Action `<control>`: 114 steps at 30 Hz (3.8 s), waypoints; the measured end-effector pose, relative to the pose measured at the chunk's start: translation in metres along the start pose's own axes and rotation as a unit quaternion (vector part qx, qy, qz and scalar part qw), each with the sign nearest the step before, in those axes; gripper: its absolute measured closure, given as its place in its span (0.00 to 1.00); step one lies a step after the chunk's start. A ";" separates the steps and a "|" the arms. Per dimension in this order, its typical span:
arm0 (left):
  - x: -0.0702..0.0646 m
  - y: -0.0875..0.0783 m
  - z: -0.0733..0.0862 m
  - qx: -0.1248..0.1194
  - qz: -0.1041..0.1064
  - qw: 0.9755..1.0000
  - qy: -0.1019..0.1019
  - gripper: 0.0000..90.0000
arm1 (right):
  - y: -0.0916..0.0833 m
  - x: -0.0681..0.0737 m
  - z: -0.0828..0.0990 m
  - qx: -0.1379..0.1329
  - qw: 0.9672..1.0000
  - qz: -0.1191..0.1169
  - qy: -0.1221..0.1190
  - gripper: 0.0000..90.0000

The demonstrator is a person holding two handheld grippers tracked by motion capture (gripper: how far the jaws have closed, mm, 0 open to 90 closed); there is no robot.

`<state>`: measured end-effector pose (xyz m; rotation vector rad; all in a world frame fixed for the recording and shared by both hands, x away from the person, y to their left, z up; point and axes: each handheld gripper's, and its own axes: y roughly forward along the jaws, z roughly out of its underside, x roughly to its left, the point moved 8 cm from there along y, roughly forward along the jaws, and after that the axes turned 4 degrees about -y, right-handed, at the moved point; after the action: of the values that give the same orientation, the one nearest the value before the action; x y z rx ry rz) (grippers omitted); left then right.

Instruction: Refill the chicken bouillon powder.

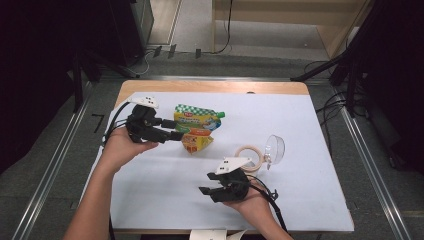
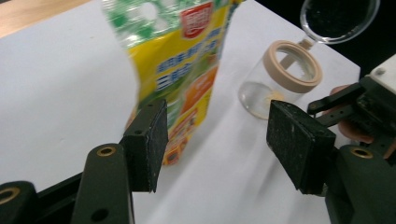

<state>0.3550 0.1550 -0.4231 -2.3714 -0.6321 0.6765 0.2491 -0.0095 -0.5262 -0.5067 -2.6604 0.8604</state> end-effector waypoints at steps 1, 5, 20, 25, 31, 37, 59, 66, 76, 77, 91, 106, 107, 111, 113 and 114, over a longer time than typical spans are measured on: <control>0.004 -0.001 0.001 -0.001 -0.005 1.000 -0.004 0.44 | 0.000 0.000 0.000 0.000 1.000 -0.001 0.000 0.53; 0.016 0.000 0.004 0.000 -0.023 1.000 -0.005 0.44 | 0.001 0.000 0.000 0.000 1.000 -0.002 -0.001 0.53; 0.030 0.046 -0.004 0.001 -0.016 1.000 0.000 0.49 | 0.006 0.002 0.003 0.003 1.000 -0.004 -0.004 0.53; 0.027 0.055 -0.003 -0.001 -0.017 1.000 0.008 0.62 | 0.010 0.003 0.004 0.005 1.000 -0.005 -0.003 0.53; 0.022 0.063 -0.001 0.002 -0.007 1.000 0.016 0.75 | 0.013 0.004 0.005 0.004 1.000 -0.007 -0.006 0.53; 0.015 0.061 0.002 0.010 0.012 0.999 0.043 0.91 | 0.013 0.002 0.006 0.001 1.000 -0.006 -0.002 0.53; -0.011 0.030 -0.012 0.025 0.015 1.000 0.004 1.00 | 0.012 -0.005 0.006 -0.006 1.000 0.005 0.017 0.55; -0.035 0.010 -0.020 0.015 0.034 0.999 0.010 1.00 | 0.014 -0.009 0.006 -0.010 1.000 0.014 0.025 0.57; -0.068 -0.007 -0.025 0.012 0.052 0.998 0.022 1.00 | 0.014 -0.017 0.001 -0.030 0.998 0.021 0.046 0.64; -0.072 -0.008 -0.026 0.011 0.055 0.998 0.022 1.00 | 0.014 -0.017 0.001 -0.032 0.998 0.022 0.048 0.64; -0.112 -0.010 -0.023 0.022 0.096 0.995 0.033 1.00 | 0.014 -0.027 -0.007 -0.073 0.994 0.065 0.051 0.90; -0.109 -0.001 -0.024 0.006 0.077 0.997 0.001 1.00 | 0.014 0.002 -0.014 -0.071 0.994 0.070 -0.051 0.81; -0.110 0.001 -0.025 0.005 0.077 0.997 -0.001 0.99 | 0.014 0.003 -0.015 -0.071 0.994 0.068 -0.054 0.81; -0.110 0.008 -0.025 -0.001 0.079 0.997 -0.006 0.98 | 0.013 0.012 -0.016 -0.065 0.993 0.068 -0.075 0.81; -0.111 0.011 -0.026 0.000 0.074 0.997 -0.006 0.97 | 0.012 0.016 -0.016 -0.066 0.993 0.063 -0.080 0.82; -0.112 0.014 -0.026 0.001 0.074 0.997 -0.004 0.96 | 0.012 0.018 -0.016 -0.067 0.993 0.059 -0.078 0.82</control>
<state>0.2893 0.0706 -0.3791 -2.4334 -0.4615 0.7509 0.2424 0.0150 -0.5179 -0.6608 -2.8691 0.7880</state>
